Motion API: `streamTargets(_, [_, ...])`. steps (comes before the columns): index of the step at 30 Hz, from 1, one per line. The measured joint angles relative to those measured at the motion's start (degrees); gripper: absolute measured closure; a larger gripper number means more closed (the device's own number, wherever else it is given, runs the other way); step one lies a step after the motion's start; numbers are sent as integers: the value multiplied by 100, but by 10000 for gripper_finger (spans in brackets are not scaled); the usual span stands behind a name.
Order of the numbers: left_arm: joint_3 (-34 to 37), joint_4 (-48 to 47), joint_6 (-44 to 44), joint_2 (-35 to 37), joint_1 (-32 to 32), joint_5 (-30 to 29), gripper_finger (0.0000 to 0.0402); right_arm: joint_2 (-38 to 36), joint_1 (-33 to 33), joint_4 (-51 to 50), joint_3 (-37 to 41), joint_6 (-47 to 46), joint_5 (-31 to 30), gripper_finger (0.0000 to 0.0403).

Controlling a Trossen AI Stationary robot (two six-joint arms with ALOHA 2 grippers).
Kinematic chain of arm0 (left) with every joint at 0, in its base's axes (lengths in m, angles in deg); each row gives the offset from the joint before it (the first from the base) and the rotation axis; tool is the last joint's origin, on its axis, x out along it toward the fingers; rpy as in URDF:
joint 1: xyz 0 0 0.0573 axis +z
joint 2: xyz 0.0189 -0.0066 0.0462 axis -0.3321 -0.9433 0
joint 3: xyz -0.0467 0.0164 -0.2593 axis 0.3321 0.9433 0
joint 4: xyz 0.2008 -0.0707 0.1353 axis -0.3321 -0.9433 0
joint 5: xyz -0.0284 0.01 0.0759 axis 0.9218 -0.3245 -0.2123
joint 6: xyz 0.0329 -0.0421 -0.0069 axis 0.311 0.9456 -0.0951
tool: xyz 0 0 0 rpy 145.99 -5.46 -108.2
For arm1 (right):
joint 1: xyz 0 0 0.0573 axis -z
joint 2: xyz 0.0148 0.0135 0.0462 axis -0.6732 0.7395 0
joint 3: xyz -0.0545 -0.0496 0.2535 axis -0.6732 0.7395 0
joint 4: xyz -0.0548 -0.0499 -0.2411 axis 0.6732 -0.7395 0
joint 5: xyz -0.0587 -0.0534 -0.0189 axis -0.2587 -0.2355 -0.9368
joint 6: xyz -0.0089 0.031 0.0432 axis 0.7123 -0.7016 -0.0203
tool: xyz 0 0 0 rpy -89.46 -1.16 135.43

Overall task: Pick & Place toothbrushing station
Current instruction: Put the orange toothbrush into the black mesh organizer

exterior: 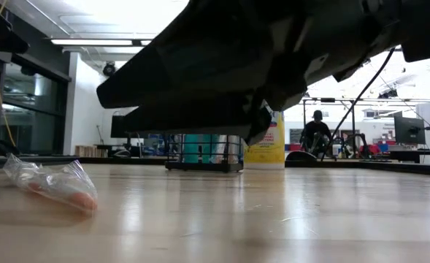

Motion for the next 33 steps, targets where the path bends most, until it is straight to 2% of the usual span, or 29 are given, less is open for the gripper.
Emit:
streamTargets(3, [0,0,1,0,0,65,270,0,29,107,0,67,2,261])
streamTargets(7, [0,3,-74,-1,2,761,270,0,59,291,0,129,-3,261])
streamTargets(12, [2,5,-984,-4,114,1350,270,0,52,290,0,131,-21,261])
streamTargets(21, [2,1,-2495,-4,1213,2905,270,-3,42,426,0,81,-27,261])
streamTargets(27, [11,-7,-2968,-4,1819,3951,270,-4,37,462,0,66,-3,261])
streamTargets(33, [31,-29,-3276,-191,2105,4348,270,-7,37,466,0,66,-1,261])
